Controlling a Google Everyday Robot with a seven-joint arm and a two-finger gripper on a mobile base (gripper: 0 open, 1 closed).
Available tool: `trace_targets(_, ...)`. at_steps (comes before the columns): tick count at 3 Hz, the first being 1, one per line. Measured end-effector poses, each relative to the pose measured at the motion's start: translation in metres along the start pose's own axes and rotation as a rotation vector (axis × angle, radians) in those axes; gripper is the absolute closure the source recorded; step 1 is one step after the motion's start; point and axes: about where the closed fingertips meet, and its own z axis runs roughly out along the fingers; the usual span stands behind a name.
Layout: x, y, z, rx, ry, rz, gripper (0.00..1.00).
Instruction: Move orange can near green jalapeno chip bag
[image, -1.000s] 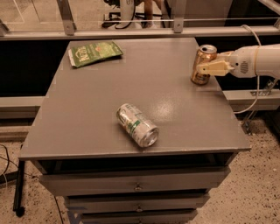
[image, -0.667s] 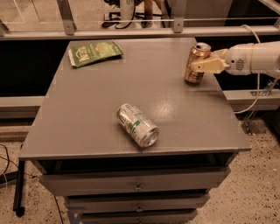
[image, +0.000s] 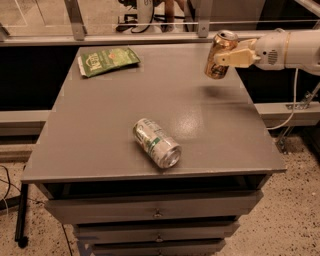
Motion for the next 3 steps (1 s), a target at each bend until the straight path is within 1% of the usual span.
trace_targets(1, -0.012, 0.01, 0.023, -0.012, -0.013, -0.043, 1.0)
trace_targets(2, -0.024, 0.027, 0.064, -0.006, -0.01, -0.09, 1.0)
trace_targets(3, -0.021, 0.04, 0.104, 0.025, 0.041, -0.135, 1.0)
